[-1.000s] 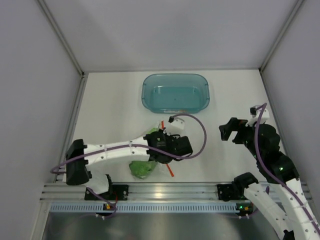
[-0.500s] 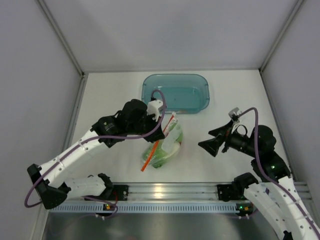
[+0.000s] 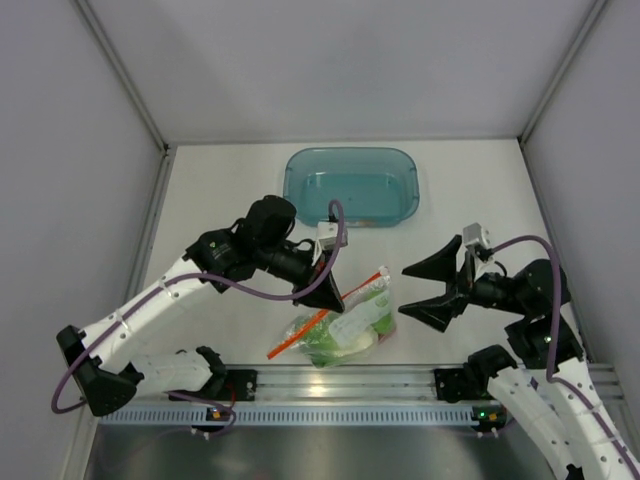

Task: Open the zip-top bag and remove the fake food

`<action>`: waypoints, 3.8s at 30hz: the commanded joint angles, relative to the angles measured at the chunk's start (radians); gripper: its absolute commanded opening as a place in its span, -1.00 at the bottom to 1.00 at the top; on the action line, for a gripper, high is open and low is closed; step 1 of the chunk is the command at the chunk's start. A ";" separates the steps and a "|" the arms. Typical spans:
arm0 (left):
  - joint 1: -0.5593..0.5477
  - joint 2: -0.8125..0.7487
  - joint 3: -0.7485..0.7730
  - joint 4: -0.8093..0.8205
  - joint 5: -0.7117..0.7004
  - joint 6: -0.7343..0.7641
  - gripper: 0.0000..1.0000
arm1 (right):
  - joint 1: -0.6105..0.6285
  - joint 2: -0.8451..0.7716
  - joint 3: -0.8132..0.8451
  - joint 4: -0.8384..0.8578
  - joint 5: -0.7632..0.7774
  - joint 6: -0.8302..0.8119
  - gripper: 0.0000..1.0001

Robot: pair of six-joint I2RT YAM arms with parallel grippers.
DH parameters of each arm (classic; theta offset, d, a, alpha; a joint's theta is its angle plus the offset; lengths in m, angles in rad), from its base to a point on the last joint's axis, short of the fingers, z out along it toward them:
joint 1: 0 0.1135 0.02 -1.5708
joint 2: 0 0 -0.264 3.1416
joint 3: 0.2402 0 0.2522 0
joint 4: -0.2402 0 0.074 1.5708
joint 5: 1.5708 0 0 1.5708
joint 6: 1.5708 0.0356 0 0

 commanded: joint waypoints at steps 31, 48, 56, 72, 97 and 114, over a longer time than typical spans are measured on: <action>-0.013 -0.054 0.026 0.070 0.352 0.104 -1.00 | 0.340 0.165 -0.025 0.435 -0.006 0.068 -0.43; -0.018 -0.033 0.013 0.070 0.356 0.104 -1.00 | 0.347 0.152 -0.002 0.350 0.031 0.013 -0.46; -0.020 -0.010 0.007 0.070 0.332 0.103 -1.00 | 0.347 0.125 0.009 0.321 0.036 0.001 -0.46; -0.020 0.039 0.050 0.084 -0.011 0.006 -0.13 | 0.347 0.154 0.117 -0.013 0.256 -0.175 -1.00; -0.049 0.157 0.029 0.666 0.010 -0.098 -0.04 | 0.347 0.195 0.176 -0.176 0.349 -0.248 -1.00; -0.049 0.168 -0.036 0.667 0.094 -0.069 -0.69 | 0.348 0.198 0.174 -0.154 0.373 -0.245 -1.00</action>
